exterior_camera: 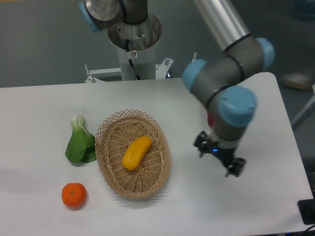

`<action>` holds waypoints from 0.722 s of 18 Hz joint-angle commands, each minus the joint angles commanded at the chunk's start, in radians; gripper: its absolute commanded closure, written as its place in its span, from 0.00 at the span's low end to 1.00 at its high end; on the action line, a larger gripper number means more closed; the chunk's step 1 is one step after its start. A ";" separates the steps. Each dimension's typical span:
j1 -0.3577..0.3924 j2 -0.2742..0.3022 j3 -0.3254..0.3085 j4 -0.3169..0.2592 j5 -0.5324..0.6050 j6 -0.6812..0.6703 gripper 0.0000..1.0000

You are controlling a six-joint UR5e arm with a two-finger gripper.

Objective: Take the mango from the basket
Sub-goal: 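Move the gripper over the basket and lower it onto the yellow mango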

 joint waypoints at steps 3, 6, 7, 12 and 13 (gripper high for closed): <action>-0.055 0.024 -0.047 0.000 0.006 -0.020 0.00; -0.106 0.023 -0.058 -0.002 0.003 -0.063 0.00; -0.127 0.017 -0.058 -0.006 0.003 -0.101 0.00; -0.200 -0.005 -0.064 -0.015 0.006 -0.242 0.00; -0.209 -0.009 -0.064 -0.015 0.006 -0.264 0.00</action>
